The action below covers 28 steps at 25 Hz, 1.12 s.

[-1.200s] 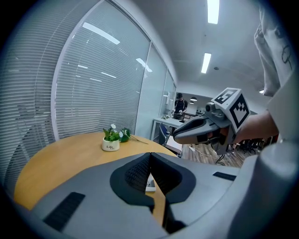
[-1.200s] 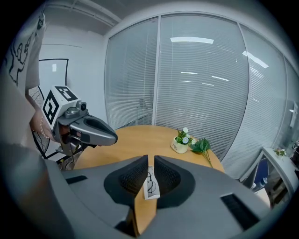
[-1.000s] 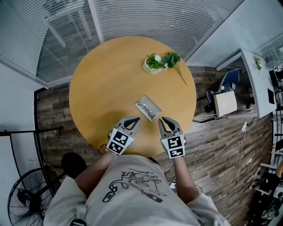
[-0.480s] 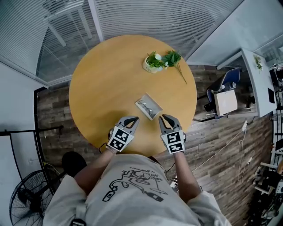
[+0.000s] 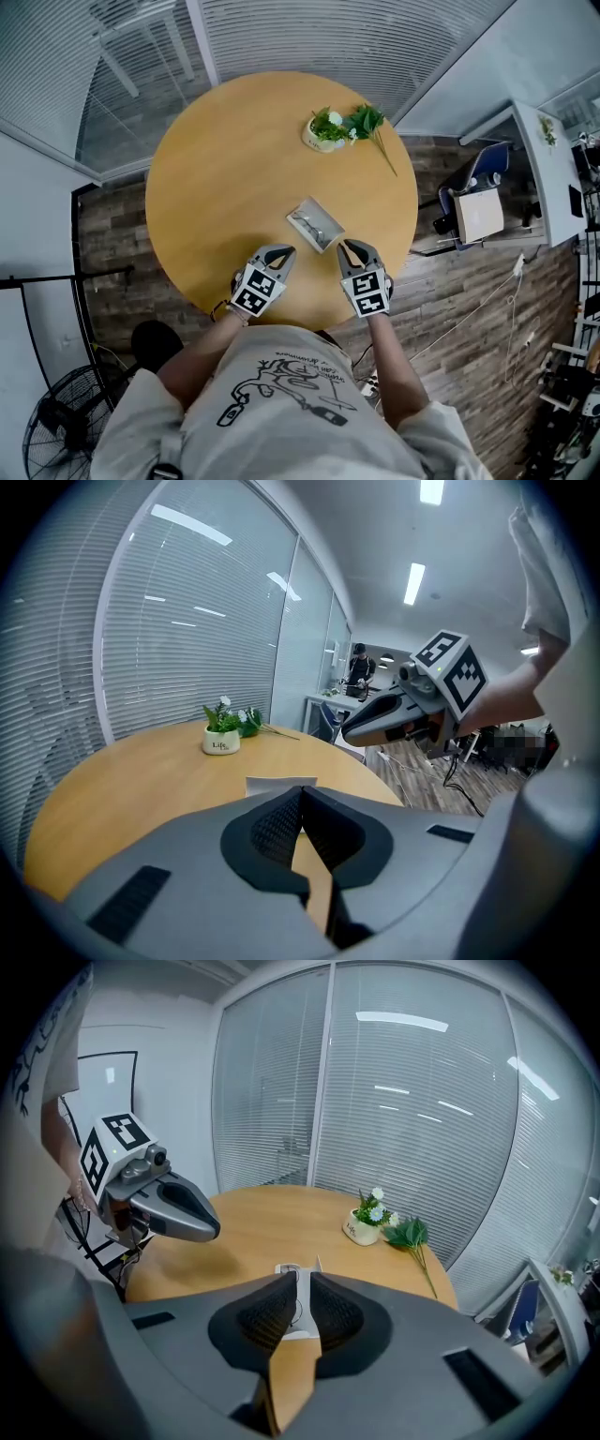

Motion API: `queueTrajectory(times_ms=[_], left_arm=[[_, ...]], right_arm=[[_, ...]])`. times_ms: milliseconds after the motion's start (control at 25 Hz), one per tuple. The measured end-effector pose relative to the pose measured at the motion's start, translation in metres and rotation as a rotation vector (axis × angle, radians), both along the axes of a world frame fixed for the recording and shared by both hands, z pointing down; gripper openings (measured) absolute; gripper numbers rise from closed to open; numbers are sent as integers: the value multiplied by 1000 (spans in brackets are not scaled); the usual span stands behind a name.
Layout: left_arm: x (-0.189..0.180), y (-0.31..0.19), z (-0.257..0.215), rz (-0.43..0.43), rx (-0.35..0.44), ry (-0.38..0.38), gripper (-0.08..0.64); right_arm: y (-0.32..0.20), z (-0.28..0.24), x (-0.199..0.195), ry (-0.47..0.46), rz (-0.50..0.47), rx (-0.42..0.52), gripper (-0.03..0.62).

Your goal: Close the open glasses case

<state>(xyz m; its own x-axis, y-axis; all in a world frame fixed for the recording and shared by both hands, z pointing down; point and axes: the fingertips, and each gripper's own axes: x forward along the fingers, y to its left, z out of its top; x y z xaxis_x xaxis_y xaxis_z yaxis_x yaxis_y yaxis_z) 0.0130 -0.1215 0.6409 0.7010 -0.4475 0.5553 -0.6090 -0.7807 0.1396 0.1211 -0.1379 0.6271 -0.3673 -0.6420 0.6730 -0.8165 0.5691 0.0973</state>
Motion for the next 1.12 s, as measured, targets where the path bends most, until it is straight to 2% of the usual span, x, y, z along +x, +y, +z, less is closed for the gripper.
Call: queueTrajectory(times_ms=[640,1120], left_arm=[[15,-16,30,18,-30,-15,18],[29,-33,55,44,-58,-57,18]], right_arm=[[-13,30,12,47,-18,-30,58],[-31,51,17,75,-37,-65,66]])
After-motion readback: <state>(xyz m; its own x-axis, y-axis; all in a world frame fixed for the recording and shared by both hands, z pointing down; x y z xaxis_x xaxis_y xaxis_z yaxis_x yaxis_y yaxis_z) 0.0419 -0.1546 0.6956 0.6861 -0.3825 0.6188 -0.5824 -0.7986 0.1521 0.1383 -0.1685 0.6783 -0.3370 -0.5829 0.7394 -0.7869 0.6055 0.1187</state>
